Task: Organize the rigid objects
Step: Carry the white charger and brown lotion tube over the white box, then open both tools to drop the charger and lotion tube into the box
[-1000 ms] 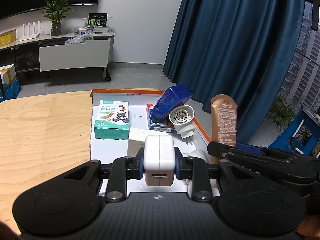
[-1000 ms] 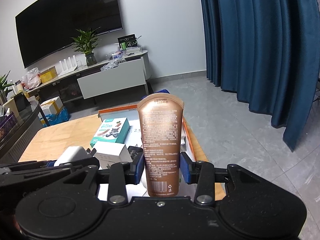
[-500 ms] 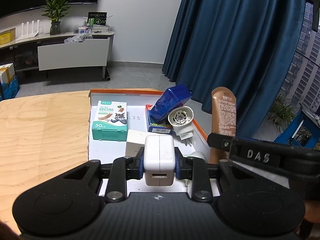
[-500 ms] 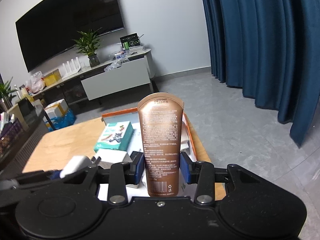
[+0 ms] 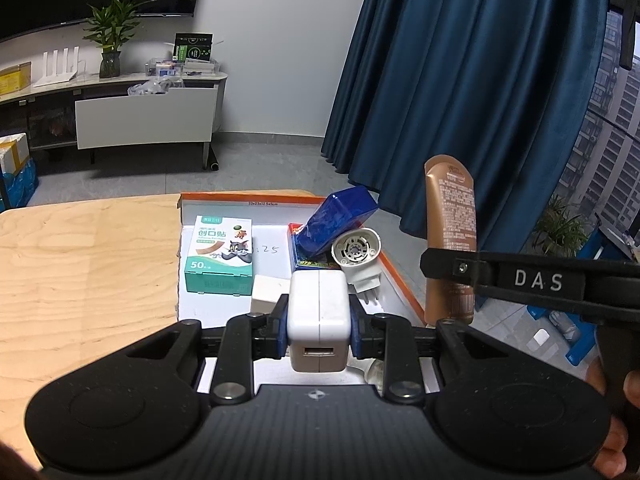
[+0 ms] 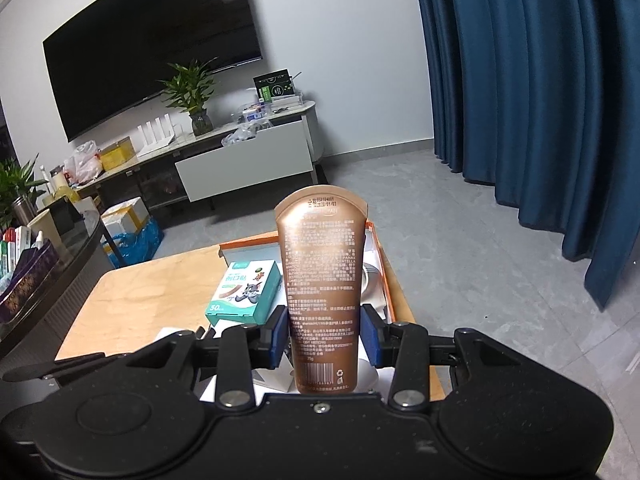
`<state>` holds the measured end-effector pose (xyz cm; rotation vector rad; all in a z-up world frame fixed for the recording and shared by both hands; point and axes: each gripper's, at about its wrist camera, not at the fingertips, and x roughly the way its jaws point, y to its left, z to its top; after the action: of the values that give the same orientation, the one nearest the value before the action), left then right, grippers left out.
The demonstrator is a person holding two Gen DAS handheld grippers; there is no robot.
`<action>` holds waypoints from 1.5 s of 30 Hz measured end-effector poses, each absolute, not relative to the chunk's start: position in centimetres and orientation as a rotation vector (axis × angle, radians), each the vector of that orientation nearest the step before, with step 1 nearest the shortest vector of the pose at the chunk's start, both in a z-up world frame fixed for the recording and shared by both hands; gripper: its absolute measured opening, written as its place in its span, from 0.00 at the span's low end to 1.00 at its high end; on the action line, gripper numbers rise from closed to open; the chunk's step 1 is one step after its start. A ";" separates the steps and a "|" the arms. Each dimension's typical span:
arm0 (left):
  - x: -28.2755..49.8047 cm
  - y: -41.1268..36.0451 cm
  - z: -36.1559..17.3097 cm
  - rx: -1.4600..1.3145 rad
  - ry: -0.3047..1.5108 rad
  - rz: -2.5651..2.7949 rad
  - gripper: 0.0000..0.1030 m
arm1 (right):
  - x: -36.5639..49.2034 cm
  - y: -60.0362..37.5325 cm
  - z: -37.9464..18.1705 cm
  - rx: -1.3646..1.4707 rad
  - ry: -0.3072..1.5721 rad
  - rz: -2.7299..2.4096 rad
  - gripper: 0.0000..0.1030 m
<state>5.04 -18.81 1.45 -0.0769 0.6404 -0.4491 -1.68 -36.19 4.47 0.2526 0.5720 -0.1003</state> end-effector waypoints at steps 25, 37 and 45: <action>5.2 -18.8 1.3 -0.081 0.647 -0.451 0.28 | -0.3 -35.1 4.2 0.145 0.625 -0.111 0.46; 5.9 -19.2 0.7 -0.076 0.675 -0.452 0.28 | 2.1 -34.9 2.5 0.085 0.688 -0.101 0.47; 6.0 -19.5 0.1 -0.066 0.696 -0.454 0.28 | 2.2 -35.5 3.2 0.126 0.596 -0.061 0.58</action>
<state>5.96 -19.52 0.13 -0.0655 0.6960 -0.4537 2.20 -35.48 3.19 0.1264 0.5957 -0.0611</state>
